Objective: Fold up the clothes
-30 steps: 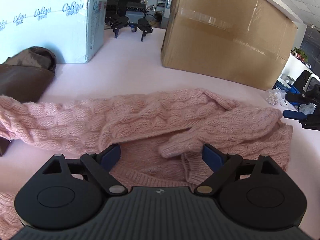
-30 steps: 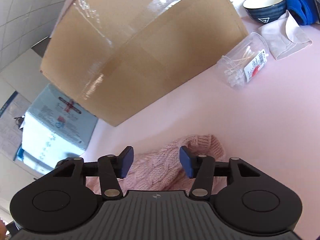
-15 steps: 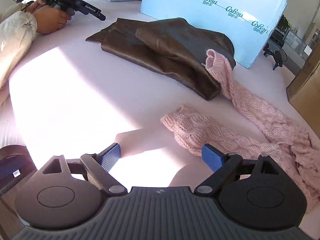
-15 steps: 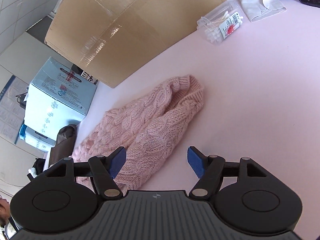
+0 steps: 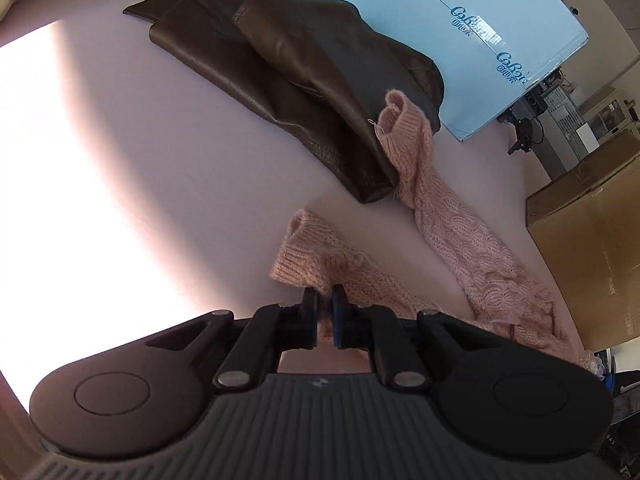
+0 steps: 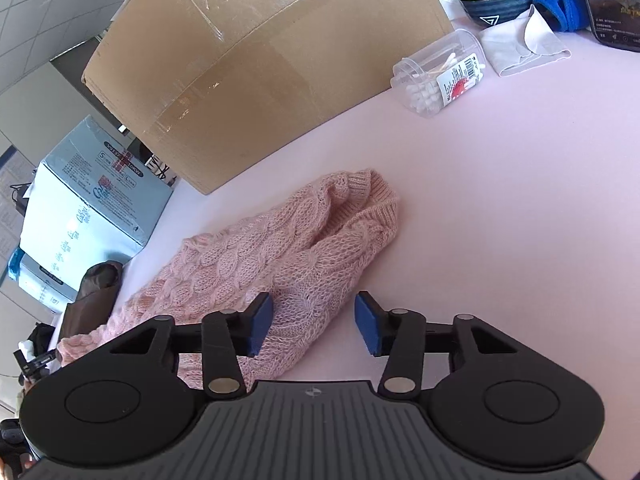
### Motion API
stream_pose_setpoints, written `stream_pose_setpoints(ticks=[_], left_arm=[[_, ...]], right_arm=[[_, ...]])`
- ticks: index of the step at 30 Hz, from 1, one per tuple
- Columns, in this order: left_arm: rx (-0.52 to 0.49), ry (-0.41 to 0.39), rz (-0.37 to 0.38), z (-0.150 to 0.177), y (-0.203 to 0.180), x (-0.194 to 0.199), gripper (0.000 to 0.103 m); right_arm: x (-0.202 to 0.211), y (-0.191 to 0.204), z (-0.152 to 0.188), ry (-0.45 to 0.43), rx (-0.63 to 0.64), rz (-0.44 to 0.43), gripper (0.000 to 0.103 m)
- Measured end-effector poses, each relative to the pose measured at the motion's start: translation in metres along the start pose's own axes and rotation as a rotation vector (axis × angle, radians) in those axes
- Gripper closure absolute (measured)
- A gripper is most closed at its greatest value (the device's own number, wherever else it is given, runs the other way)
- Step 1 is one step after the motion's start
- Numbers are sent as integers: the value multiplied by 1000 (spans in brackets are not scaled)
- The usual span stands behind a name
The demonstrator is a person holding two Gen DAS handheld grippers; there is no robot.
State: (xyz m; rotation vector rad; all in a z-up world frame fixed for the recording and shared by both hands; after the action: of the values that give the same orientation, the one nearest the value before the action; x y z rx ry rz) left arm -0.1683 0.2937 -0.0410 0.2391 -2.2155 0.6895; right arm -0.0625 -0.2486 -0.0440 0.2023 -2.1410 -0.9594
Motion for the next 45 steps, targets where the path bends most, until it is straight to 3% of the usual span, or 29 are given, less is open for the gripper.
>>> stream_pose_setpoints(ticks=[8, 19, 23, 28, 30, 31, 33, 36, 37, 40, 41, 44, 45], left_arm=[[16, -26, -17, 5, 11, 11, 97], [14, -17, 62, 13, 13, 26, 97], [12, 46, 117, 27, 9, 17, 97], [-24, 75, 160, 42, 0, 20, 97], [-56, 78, 151, 44, -3, 21, 96], [-70, 81, 150, 44, -4, 21, 95], [-94, 90, 159, 45, -7, 23, 89], [-124, 89, 191, 45, -16, 26, 65], [-140, 84, 200, 46, -21, 27, 52], [-211, 64, 198, 51, -39, 27, 25], [-242, 60, 187, 53, -46, 25, 21], [-296, 55, 149, 54, -58, 20, 22], [-294, 57, 142, 54, -58, 19, 23]], right_arm=[[19, 5, -1, -19, -10, -60, 96], [63, -11, 11, -17, -83, -132, 96], [87, -31, 17, -20, -119, -122, 97], [118, -65, 29, -17, -157, -41, 96], [125, -73, 35, 3, -169, -24, 90], [126, -75, 38, 18, -175, -19, 76], [130, -73, 44, 34, -165, -20, 55], [135, -61, 52, 33, -118, -45, 55], [135, -57, 54, 34, -108, -55, 55], [121, -41, 68, 92, -113, -94, 55], [115, -36, 72, 110, -116, -101, 55], [94, -29, 77, 102, -109, -85, 59], [90, -27, 76, 93, -104, -88, 67]])
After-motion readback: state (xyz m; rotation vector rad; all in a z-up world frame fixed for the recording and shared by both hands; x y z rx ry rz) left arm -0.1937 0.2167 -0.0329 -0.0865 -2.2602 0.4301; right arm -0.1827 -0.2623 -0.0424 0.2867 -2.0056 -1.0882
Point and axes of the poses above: each gripper's, at about its wrist camera, not at the fingertips, and x roughly against the way its jaws point, y to its left, z to its underside, the point moved 8 cm from there along -x, roughly the way its jaws point, and after that the axes turned 12 degrees about -x, right-handed, at the moved point
